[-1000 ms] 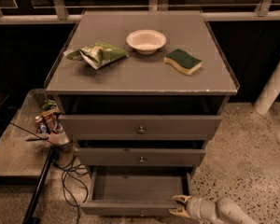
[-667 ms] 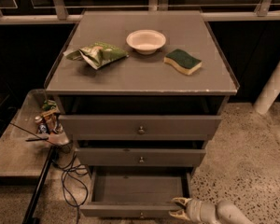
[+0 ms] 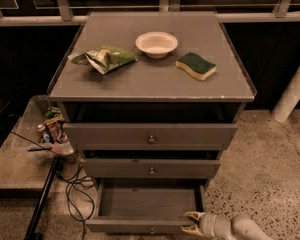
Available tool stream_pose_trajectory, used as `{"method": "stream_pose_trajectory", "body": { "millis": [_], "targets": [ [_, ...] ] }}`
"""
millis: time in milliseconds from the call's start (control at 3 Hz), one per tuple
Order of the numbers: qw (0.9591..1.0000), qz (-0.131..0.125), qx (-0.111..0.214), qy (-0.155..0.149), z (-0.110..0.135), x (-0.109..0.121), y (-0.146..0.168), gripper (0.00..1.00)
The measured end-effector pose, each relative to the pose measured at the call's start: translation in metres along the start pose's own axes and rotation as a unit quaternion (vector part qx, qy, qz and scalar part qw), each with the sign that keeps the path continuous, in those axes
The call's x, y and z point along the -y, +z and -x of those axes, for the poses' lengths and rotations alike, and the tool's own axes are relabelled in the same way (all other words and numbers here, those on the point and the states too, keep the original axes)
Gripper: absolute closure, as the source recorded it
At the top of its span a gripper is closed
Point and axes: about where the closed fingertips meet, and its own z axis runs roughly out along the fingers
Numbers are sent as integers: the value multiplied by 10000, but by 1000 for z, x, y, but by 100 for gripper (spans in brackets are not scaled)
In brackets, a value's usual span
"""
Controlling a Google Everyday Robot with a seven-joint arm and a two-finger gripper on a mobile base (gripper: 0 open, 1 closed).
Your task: Open bottom drawer
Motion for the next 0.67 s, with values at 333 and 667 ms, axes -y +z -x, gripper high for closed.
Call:
{"method": "stream_pose_trajectory", "body": {
  "millis": [333,667],
  "targets": [
    [10000,0,0,0,0,0,0,59],
    [10000,0,0,0,0,0,0,36]
  ]
}}
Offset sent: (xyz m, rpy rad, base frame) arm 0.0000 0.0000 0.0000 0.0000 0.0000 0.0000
